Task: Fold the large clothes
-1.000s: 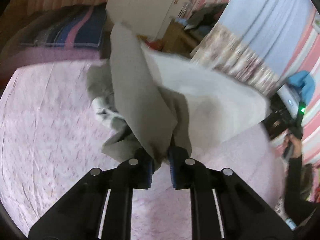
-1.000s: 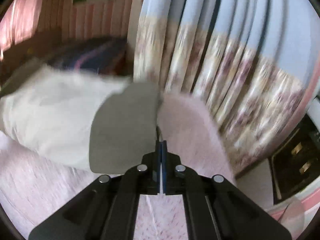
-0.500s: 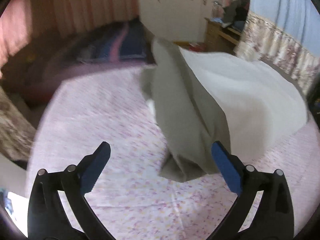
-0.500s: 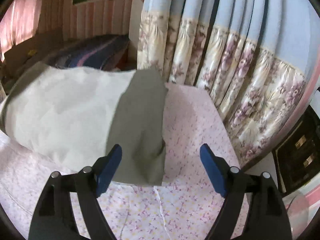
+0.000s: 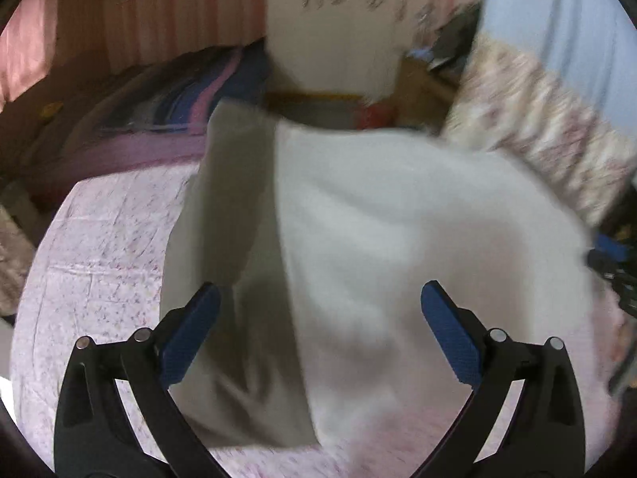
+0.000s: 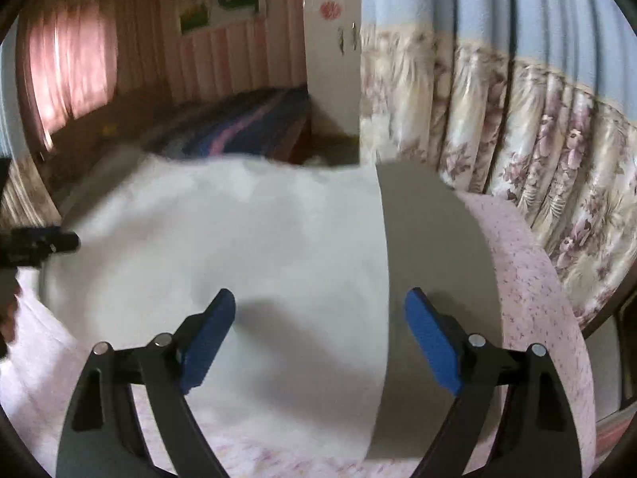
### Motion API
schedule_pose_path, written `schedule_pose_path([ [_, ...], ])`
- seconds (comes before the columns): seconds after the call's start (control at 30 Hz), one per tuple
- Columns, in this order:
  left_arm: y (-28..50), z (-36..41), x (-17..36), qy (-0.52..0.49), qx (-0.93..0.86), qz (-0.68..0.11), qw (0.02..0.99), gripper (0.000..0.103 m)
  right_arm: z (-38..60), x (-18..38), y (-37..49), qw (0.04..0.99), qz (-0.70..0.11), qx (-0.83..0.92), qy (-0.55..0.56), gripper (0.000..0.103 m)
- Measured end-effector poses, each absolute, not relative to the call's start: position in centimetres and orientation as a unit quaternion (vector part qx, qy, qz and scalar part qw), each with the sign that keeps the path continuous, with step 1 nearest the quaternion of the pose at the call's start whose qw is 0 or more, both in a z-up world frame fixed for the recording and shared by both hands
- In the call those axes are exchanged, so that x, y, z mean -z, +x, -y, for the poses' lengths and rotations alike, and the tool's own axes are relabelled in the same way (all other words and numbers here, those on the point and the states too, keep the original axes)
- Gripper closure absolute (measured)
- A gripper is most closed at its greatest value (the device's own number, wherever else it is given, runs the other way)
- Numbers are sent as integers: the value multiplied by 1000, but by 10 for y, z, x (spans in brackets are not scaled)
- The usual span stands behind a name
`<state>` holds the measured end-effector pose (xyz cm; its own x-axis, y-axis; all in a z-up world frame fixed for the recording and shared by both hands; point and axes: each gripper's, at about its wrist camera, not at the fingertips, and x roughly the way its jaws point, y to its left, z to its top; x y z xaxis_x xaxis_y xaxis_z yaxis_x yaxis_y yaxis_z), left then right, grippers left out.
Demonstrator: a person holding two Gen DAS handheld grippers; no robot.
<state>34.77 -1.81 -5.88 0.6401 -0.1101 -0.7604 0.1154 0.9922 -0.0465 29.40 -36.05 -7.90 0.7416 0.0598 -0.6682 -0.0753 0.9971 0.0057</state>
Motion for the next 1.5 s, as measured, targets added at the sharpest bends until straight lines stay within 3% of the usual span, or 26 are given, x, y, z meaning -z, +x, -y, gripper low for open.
schedule_pose_path([
  [0.27, 365, 11, 106, 40, 75, -452, 888, 3, 394, 114, 315, 909, -416, -36, -8, 17],
  [1.03, 364, 9, 120, 37, 87, -455, 885, 3, 396, 121, 320, 899, -437, -31, 16, 13],
  [1.2, 365, 10, 114, 32, 76, -456, 886, 3, 397, 105, 308, 902, -430, -23, 31, 11],
  [1.33, 351, 16, 95, 41, 41, -450, 891, 3, 406, 74, 269, 921, -383, -21, 72, 3],
  [1.5, 324, 41, 60, 30, 68, -415, 907, 3, 428, 65, 225, 919, -361, 3, 156, 2],
])
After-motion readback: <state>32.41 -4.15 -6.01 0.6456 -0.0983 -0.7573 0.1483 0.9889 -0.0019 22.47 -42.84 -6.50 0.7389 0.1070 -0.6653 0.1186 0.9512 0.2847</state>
